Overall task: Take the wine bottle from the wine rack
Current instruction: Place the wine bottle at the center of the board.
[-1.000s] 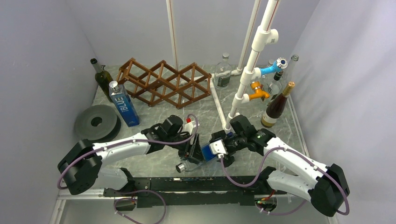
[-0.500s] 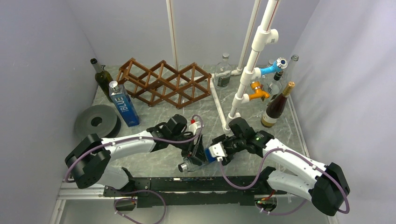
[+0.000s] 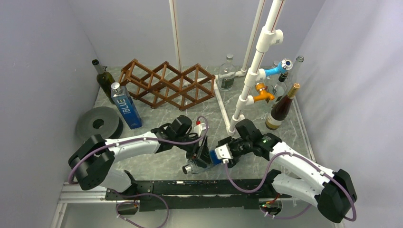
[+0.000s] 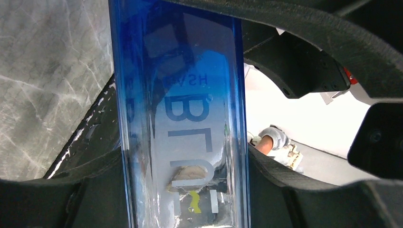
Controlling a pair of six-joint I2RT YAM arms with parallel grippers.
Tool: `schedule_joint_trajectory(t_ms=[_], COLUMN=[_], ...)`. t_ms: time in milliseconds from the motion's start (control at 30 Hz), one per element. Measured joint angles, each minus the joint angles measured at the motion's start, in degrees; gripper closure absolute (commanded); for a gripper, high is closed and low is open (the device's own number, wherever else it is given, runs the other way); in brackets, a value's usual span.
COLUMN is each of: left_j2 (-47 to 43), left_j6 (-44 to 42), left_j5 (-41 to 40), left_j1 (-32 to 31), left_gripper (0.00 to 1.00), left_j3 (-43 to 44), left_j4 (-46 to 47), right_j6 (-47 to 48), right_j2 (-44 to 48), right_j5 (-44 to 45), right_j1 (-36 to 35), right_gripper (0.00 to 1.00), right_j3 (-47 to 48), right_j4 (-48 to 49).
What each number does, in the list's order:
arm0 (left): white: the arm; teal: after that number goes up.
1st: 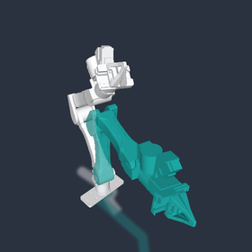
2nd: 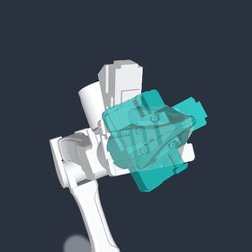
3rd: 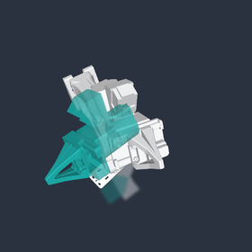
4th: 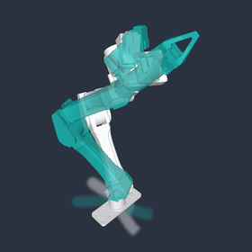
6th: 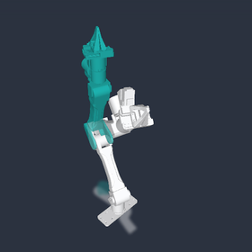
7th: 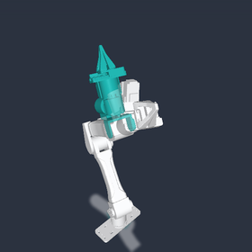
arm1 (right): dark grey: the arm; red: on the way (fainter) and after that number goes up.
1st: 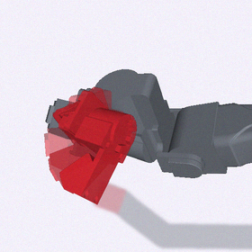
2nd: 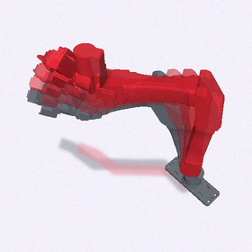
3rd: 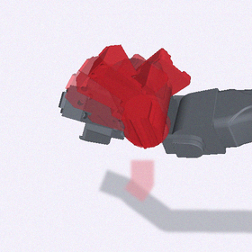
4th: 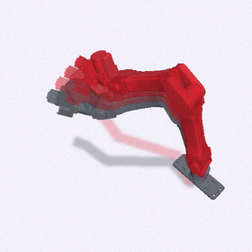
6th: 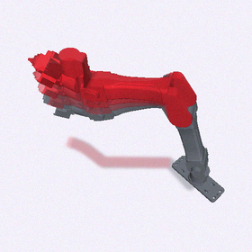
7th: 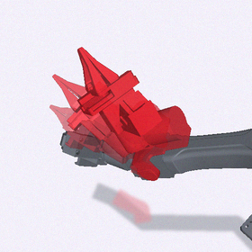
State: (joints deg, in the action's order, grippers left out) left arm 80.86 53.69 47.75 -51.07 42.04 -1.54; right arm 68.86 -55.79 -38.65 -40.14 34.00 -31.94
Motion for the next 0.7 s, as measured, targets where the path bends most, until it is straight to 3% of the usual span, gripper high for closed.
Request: schedule_joint_trajectory(t_ms=[367, 700], left_j2=[-2.3, -8.6], left_j6=[-1.1, -0.3], left_j5=[0.7, -0.9], left_j1=[0.0, 1.4], left_gripper=[0.17, 0.07], left_j3=[0.1, -4.1], left_j4=[2.6, 10.5], right_j6=[-0.3, -1.4], right_j2=[1.9, 3.5], right_j5=[-4.2, -7.0], right_j1=[4.0, 7.0], right_gripper=[1.0, 1.0], right_j3=[-0.1, -0.3], right_j4=[-1.9, -2.9])
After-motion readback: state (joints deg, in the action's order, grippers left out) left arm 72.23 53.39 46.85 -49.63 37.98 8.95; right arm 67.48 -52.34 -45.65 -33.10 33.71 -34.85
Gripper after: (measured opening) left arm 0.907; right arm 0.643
